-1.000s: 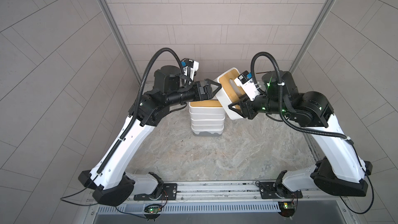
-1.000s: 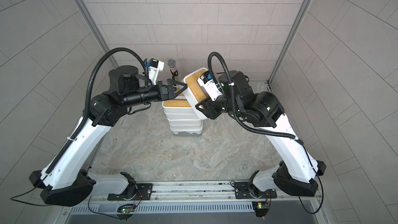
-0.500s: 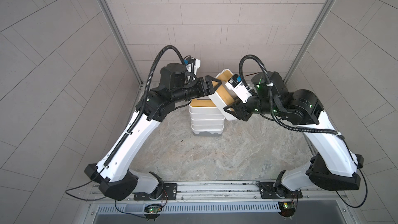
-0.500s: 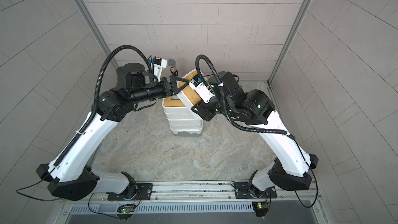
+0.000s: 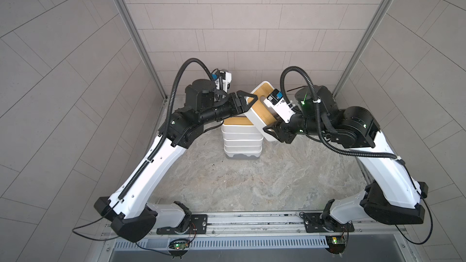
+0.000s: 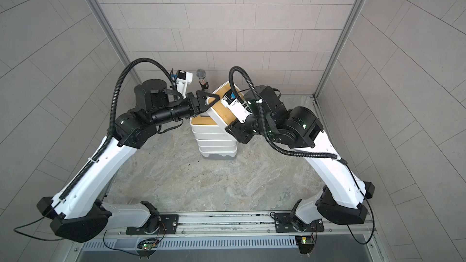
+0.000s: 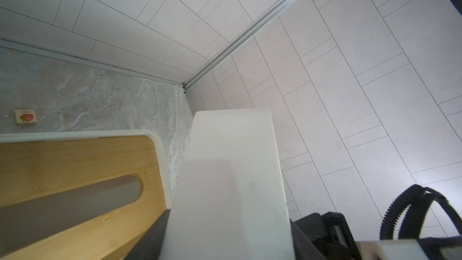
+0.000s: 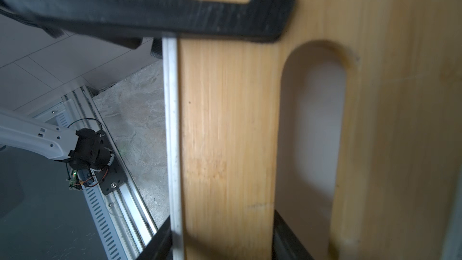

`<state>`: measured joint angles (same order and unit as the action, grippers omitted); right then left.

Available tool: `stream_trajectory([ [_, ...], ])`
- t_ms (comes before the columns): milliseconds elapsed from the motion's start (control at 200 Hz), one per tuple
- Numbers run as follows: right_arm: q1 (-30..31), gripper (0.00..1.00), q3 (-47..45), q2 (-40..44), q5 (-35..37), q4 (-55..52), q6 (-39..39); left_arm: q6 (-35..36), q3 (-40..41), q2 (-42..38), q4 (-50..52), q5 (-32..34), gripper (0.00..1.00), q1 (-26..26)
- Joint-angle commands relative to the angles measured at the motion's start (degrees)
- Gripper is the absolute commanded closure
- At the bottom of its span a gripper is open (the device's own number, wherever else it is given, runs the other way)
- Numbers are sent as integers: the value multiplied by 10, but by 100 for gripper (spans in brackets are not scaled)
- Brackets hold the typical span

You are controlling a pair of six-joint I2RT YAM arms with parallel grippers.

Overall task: Stack the tissue boxes
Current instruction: Place the tissue box at the tissue box.

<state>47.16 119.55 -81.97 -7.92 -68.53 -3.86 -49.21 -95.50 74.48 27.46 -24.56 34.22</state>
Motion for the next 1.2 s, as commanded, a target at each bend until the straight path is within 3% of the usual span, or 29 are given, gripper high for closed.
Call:
stream_trajectory([
  [0,1,36,-10,41,-14,44,-19,-53,23,-41,-102,-17,69,-20],
  [170,0,22,-29,72,-27,87,-79,-125,79,-72,-168,-8,73,-64],
  [350,-16,15,-34,83,-13,126,-142,-174,133,-98,-226,27,76,-92],
  [465,-45,13,-47,84,4,147,-178,-200,167,-115,-252,57,78,-100],
  [706,-110,11,-120,84,-82,254,-275,-247,261,-155,-331,136,78,-97],
  [1196,-163,8,-166,30,-133,321,-332,-250,298,-149,-365,151,79,-74],
])
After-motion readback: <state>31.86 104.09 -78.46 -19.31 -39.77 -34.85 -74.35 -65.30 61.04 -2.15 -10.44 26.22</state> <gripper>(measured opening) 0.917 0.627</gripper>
